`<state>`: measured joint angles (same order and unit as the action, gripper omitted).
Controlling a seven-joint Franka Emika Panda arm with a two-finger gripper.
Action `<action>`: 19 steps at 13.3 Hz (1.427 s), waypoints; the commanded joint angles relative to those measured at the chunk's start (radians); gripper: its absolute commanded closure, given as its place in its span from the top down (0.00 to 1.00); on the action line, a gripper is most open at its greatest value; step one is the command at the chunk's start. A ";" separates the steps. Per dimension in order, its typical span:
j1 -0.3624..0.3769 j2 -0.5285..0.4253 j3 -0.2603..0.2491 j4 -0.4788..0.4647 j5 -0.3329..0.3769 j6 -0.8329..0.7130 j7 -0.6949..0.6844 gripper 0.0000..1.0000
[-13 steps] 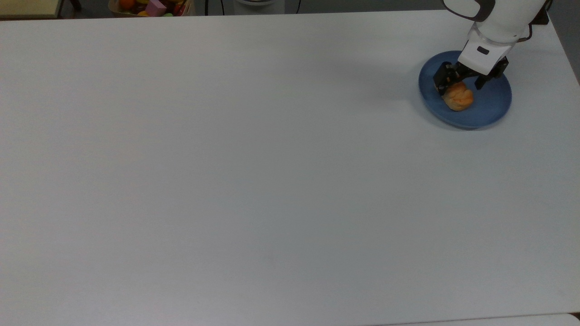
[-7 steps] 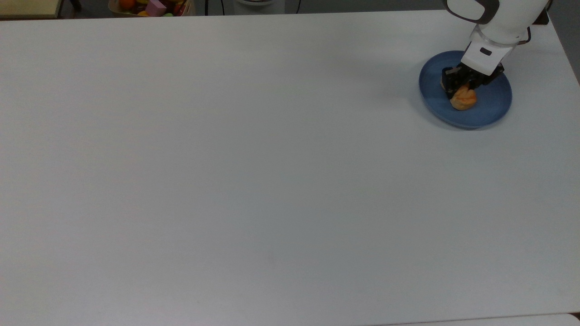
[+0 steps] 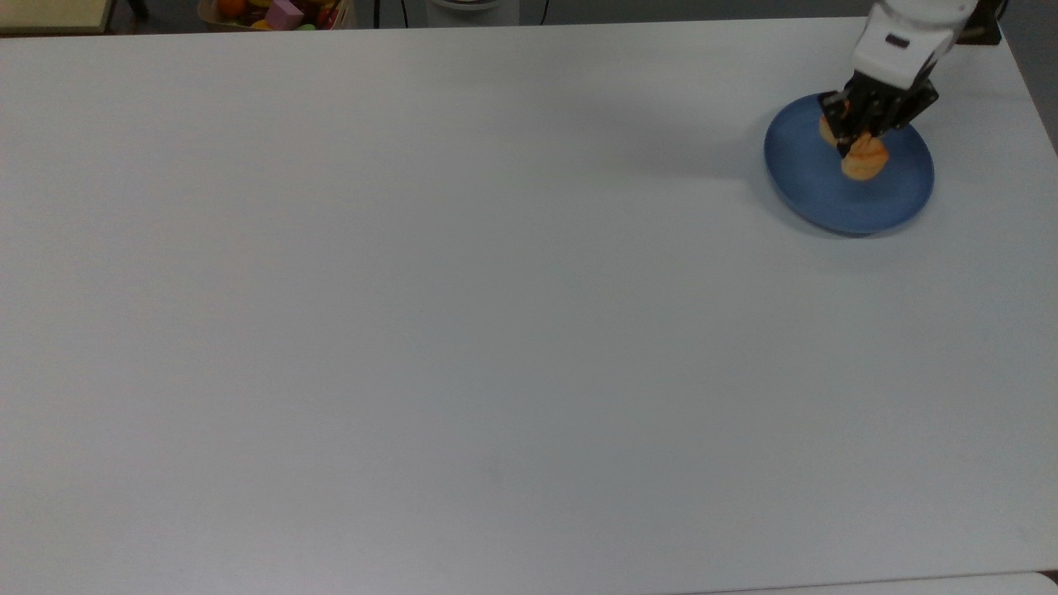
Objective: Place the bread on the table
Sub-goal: 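Lift the bread roll off the plate and carry it across the table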
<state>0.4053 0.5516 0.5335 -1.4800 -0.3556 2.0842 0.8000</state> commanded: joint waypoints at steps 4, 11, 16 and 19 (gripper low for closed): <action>-0.172 -0.363 0.026 -0.215 0.247 0.016 -0.221 0.00; -0.240 -0.486 -0.214 -0.181 0.403 -0.257 -0.550 0.00; -0.240 -0.496 -0.511 -0.187 0.412 -0.289 -0.801 0.00; -0.243 -0.487 -0.764 -0.203 0.455 -0.285 -1.051 0.00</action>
<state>0.1454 0.0814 -0.0519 -1.6522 0.0449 1.8097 -0.0769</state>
